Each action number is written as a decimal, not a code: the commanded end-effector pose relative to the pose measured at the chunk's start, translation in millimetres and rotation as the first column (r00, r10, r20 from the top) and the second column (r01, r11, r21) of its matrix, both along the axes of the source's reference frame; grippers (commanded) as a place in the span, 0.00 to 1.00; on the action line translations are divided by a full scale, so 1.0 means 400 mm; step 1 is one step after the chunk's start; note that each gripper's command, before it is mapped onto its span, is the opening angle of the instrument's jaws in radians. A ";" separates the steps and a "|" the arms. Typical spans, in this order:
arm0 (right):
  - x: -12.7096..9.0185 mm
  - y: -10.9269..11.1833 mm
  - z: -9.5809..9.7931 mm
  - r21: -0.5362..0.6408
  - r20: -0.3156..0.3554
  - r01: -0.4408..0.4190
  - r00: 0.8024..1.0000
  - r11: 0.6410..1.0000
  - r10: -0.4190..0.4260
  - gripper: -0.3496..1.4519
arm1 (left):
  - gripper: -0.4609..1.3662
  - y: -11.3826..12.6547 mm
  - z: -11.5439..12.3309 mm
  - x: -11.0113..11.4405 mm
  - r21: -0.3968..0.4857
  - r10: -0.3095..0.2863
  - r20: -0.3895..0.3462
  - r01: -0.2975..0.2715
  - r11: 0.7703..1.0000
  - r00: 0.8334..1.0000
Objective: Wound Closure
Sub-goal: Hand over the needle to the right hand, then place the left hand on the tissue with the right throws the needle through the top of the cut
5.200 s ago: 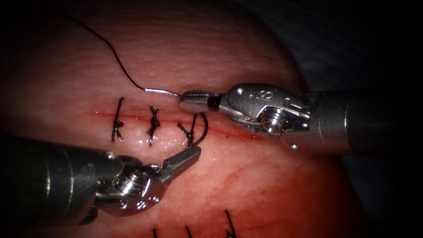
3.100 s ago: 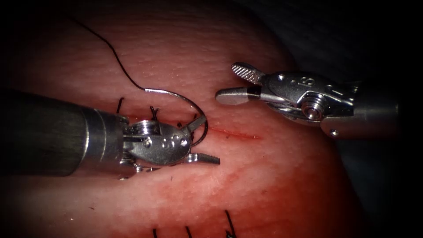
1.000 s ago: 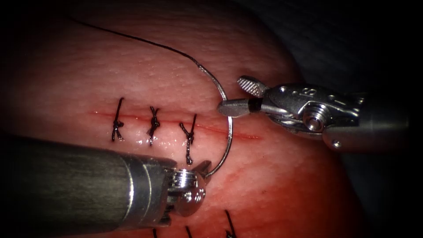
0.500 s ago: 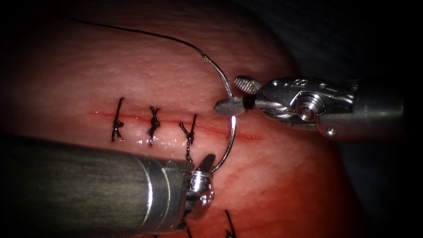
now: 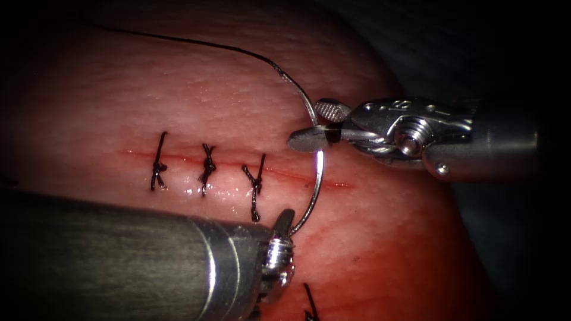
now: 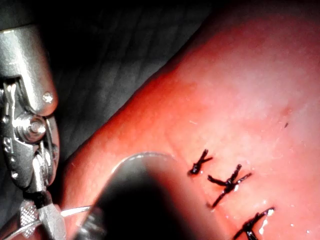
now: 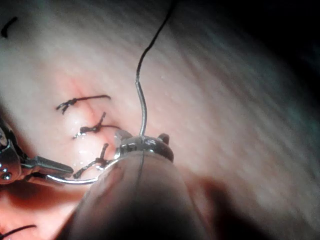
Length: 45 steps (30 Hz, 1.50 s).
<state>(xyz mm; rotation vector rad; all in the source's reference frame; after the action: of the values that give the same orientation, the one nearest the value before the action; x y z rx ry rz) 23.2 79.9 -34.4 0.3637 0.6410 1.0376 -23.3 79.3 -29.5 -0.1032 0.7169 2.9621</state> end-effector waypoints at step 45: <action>-0.0089 0.0065 0.0004 -0.322 -0.443 -0.006 0.885 0.947 -0.145 0.00 | 0.49 0.0119 -0.0107 0.0284 0.295 -0.229 0.728 0.007 0.956 0.646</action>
<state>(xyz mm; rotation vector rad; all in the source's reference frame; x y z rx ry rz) 19.7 82.6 -34.3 0.3542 1.2097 0.7488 -11.8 84.5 -33.8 -1.1637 0.1644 2.4498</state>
